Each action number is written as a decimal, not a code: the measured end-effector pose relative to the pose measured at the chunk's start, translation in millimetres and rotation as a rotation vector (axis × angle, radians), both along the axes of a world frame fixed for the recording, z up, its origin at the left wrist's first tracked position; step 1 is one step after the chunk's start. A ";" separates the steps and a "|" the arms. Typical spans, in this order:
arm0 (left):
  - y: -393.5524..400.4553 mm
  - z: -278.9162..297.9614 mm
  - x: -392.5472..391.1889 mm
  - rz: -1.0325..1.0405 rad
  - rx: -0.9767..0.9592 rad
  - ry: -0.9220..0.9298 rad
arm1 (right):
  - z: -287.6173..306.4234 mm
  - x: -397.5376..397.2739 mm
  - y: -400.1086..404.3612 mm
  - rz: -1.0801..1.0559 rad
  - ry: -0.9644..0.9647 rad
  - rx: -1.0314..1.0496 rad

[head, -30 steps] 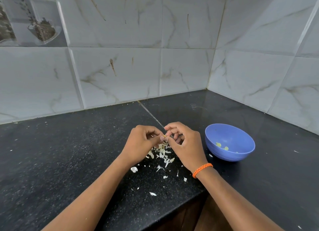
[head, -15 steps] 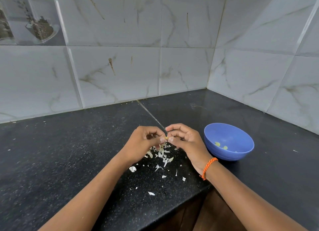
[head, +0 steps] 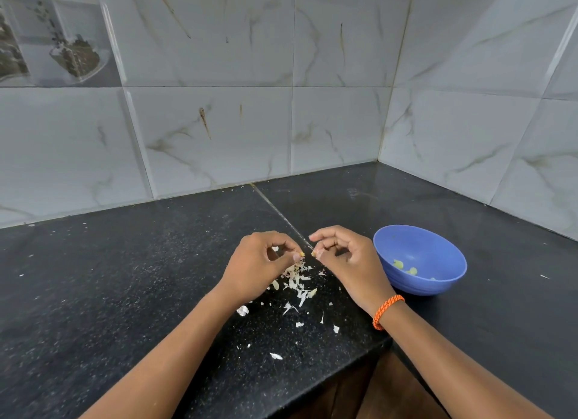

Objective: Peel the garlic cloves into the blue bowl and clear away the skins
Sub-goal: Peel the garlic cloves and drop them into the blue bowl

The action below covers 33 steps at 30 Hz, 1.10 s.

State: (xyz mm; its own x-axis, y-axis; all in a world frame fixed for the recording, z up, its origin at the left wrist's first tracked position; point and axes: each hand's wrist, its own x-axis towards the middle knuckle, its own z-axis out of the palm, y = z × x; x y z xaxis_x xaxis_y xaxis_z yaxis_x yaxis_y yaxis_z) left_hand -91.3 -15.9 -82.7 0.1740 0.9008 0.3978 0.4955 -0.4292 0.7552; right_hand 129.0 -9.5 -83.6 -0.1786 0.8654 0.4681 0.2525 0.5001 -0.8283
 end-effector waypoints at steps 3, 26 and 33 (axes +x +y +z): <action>-1.0 -0.7 0.8 0.045 0.045 0.045 | -3.9 -0.6 1.1 -0.020 -0.032 0.028; -4.8 0.5 13.6 0.143 0.121 0.087 | -2.0 -9.0 -1.1 0.026 0.069 -0.061; -6.8 0.0 16.4 0.170 0.137 0.089 | -1.0 -10.9 -3.4 0.044 0.138 -0.069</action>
State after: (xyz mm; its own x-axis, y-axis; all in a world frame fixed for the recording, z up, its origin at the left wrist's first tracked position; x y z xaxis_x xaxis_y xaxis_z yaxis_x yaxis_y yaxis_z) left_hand -74.9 -22.7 -82.7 0.0647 0.8587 0.5084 0.6314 -0.4297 0.6455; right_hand 118.1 -12.9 -84.5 -0.1548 0.8892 0.4305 0.1134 0.4489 -0.8864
